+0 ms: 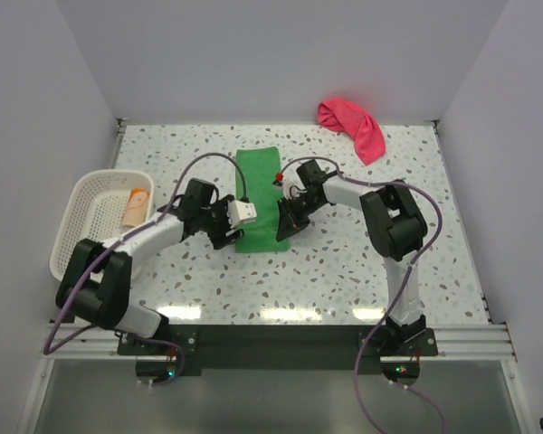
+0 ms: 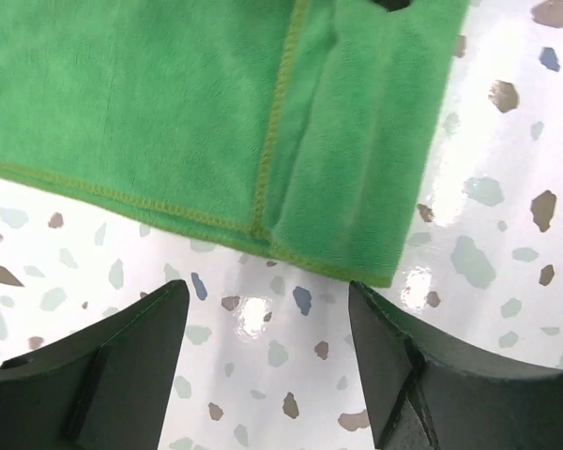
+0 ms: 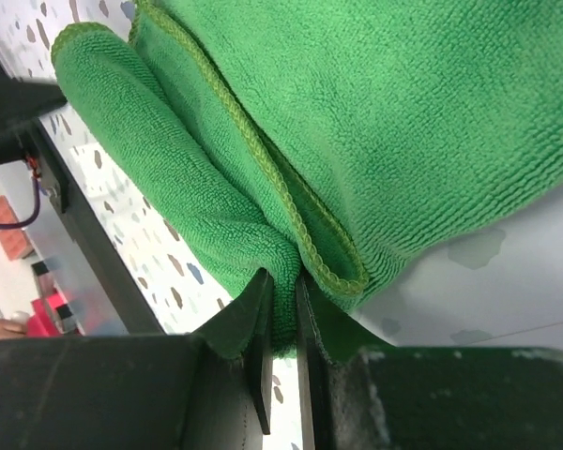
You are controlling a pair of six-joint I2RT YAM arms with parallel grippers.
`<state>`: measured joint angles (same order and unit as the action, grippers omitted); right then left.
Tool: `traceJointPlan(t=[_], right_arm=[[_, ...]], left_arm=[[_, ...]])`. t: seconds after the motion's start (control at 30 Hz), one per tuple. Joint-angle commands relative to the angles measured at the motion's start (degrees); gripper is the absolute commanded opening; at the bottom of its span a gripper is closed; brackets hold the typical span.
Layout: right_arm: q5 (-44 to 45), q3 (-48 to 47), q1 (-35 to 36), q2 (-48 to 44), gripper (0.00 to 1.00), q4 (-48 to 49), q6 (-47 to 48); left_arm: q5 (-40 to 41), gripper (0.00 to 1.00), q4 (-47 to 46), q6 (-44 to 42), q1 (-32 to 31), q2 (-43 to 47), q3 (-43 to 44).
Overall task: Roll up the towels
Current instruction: Roll the towel
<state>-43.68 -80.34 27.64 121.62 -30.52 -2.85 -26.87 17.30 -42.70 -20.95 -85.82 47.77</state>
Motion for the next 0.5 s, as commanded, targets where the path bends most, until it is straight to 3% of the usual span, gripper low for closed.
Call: traceJointPlan(t=[0.0,0.27,0.47], right_arm=[[4.7,-1.9,0.0,4.1,0.01,-4.4,0.1],[5.4,-4.4,0.0,6.9,0.0,-6.8,-0.3],[4.3,-5.1,0.0,8.7,0.0,-7.5,-0.6]], left_arm=[[9.0,0.73,-9.4,-5.7,-6.5,4.9,-4.2],[16.3,0.71,-12.5,-10.4,-18.0,1.9,-4.4],[19.7,0.73,-16.4,-14.8,-22.3,-0.9,-6.3]])
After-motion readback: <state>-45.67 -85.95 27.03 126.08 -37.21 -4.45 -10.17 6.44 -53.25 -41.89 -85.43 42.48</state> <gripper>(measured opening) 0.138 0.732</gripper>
